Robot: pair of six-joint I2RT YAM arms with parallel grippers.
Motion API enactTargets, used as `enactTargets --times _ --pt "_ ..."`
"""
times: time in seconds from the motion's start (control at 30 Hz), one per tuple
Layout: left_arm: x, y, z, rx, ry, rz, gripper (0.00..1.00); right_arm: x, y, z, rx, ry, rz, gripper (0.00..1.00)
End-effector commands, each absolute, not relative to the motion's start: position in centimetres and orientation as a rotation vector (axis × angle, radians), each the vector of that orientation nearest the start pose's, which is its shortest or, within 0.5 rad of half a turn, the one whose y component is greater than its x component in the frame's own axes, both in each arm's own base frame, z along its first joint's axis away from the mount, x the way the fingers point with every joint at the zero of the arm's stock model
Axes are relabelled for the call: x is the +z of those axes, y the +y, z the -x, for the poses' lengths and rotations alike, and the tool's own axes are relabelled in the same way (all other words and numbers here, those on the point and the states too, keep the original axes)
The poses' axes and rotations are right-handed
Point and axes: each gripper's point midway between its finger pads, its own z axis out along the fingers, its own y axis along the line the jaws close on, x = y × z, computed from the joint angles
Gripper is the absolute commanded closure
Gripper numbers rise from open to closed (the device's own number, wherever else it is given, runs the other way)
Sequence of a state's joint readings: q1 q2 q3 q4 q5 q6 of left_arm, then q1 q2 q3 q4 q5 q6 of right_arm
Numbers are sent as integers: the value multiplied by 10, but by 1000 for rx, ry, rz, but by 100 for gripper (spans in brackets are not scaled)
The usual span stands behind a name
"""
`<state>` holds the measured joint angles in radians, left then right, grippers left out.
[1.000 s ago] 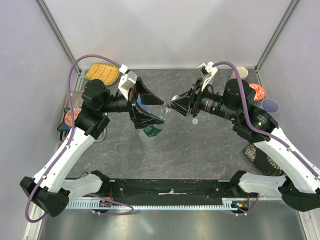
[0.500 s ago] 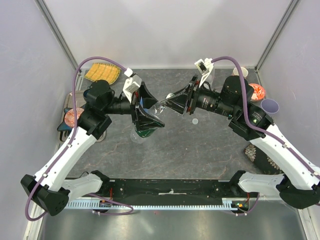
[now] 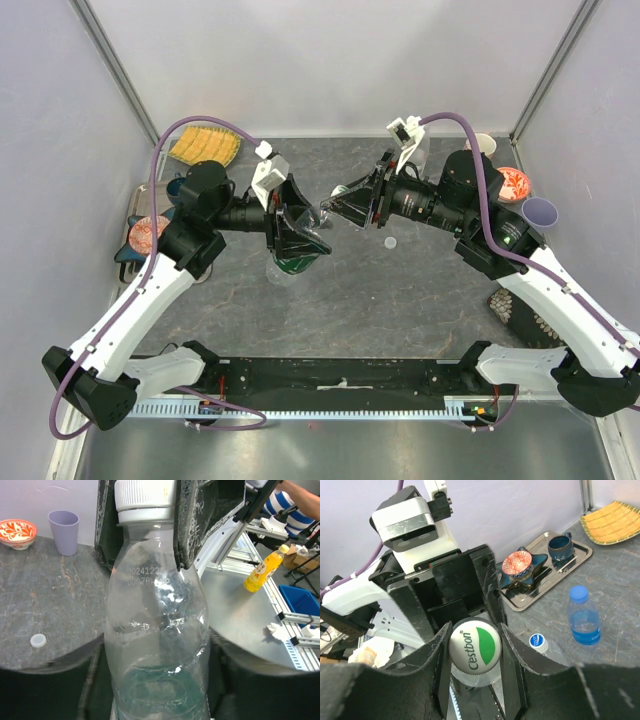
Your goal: Unscrew the bottle caps
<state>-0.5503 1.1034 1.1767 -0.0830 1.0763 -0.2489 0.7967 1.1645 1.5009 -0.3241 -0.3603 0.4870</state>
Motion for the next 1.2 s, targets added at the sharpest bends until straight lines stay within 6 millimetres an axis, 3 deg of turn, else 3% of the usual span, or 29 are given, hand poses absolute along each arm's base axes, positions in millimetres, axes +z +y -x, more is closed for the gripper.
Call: enactTargets --times 0.0,0.03,0.07,0.17,0.27,0.4,0.7,0.97,1.17 --pt "371 -289 -168 -1405 1411 -1142 48 497 309 -187 1308 1496 556 97" --pt "371 -289 -169 -1393 1411 -1137 48 498 308 -187 1304 1495 553 85" --pt "372 -289 -170 -1383 1411 -1131 49 497 307 -188 1296 1501 543 60" --pt "374 -288 -176 -1333 1411 -1102 49 503 301 -194 1262 1503 496 31" --pt "374 -289 -186 -1276 1431 -1053 49 510 296 -200 1226 1502 454 18" --pt "376 -290 -211 -1104 1462 -944 46 518 284 -220 1142 1505 320 14" --pt "386 -302 -232 -724 1424 -834 48 506 269 -256 1009 1602 96 21" --pt "394 -293 -240 -623 1394 -712 51 484 267 -264 955 1665 56 23" --pt "393 -290 -241 -612 1396 -706 52 478 271 -264 967 1679 65 26"
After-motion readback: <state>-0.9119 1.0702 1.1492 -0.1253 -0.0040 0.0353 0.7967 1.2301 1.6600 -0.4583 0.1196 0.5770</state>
